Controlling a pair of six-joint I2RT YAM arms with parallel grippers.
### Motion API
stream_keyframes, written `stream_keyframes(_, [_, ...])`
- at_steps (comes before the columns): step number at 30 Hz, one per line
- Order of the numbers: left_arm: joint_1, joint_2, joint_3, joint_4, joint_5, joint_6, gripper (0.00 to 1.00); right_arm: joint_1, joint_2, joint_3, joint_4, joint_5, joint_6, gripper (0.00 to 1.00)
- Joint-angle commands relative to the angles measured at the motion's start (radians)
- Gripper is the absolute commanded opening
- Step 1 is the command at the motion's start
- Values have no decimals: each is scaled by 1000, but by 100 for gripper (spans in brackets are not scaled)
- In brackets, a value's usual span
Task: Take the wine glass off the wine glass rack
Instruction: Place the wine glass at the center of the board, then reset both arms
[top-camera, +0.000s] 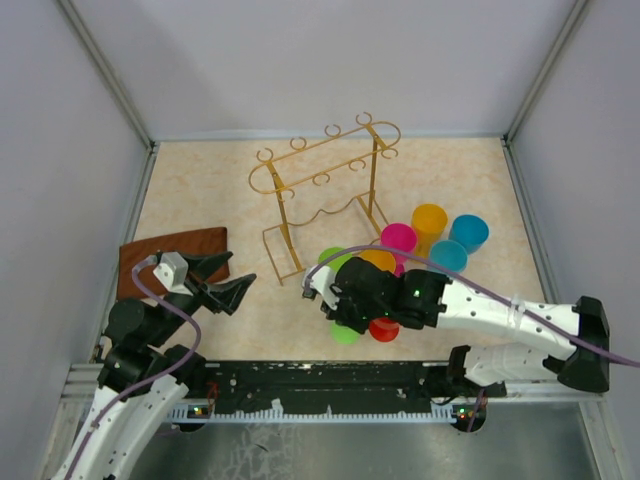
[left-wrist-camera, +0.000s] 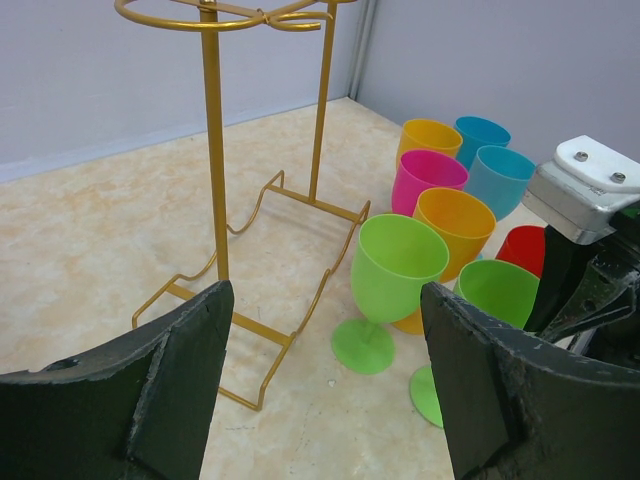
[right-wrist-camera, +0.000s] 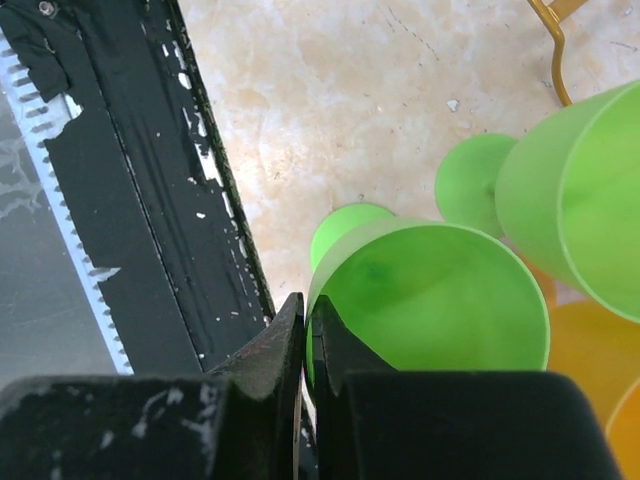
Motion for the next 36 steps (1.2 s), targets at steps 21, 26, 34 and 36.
stream_keyframes(21, [1,71,28,23,-86,-67,91,9,-344,63,547,276,-228,91])
stream_keyframes(26, [2,121,37,52,-134,-117,100,-4,-400,-73,797,545,-341,99])
stream_keyframes(34, [1,224,118,-13,-297,-114,100,-472,-389,-22,601,524,29,99])
stream_keyframes(36, [1,260,146,-40,-346,-109,100,-579,-402,-19,557,453,115,99])
